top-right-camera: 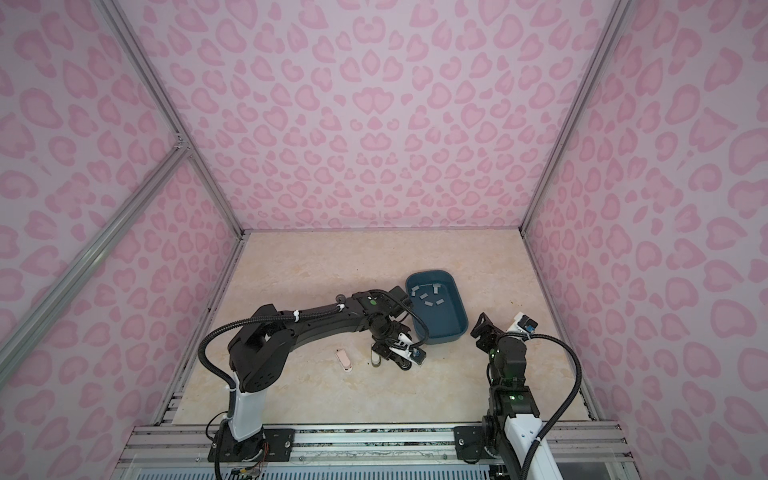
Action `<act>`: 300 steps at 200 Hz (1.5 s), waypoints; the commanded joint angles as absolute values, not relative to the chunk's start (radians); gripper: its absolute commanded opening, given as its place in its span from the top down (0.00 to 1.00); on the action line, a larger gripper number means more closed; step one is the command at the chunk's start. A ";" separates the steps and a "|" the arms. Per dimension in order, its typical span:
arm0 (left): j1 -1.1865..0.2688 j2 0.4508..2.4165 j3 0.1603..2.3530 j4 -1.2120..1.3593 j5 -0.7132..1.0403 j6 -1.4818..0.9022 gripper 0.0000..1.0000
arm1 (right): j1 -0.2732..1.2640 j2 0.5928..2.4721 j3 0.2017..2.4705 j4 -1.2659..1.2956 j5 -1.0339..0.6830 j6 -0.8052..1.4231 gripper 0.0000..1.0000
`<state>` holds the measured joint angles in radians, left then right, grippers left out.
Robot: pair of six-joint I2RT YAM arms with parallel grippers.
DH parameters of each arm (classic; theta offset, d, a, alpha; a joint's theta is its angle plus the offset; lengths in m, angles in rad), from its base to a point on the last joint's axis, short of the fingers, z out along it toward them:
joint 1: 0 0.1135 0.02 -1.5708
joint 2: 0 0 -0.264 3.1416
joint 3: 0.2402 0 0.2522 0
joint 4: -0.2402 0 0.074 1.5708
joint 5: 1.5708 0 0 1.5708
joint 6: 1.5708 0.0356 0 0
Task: Load the staples into the stapler
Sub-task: 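Reach the left gripper to the black stapler and grasp its body, then lift the stapler with the left gripper while the right gripper reaches toward it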
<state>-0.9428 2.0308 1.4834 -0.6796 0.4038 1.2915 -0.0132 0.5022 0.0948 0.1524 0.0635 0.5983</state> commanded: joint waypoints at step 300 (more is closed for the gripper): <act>-0.719 1.192 0.754 0.132 0.345 0.333 0.96 | 0.861 1.041 0.540 0.339 -0.012 0.631 0.43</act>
<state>-0.7151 1.1854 0.7795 -0.0315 0.2974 0.3454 0.8406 0.9958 0.5518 0.2127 0.0395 0.5892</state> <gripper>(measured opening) 0.305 0.578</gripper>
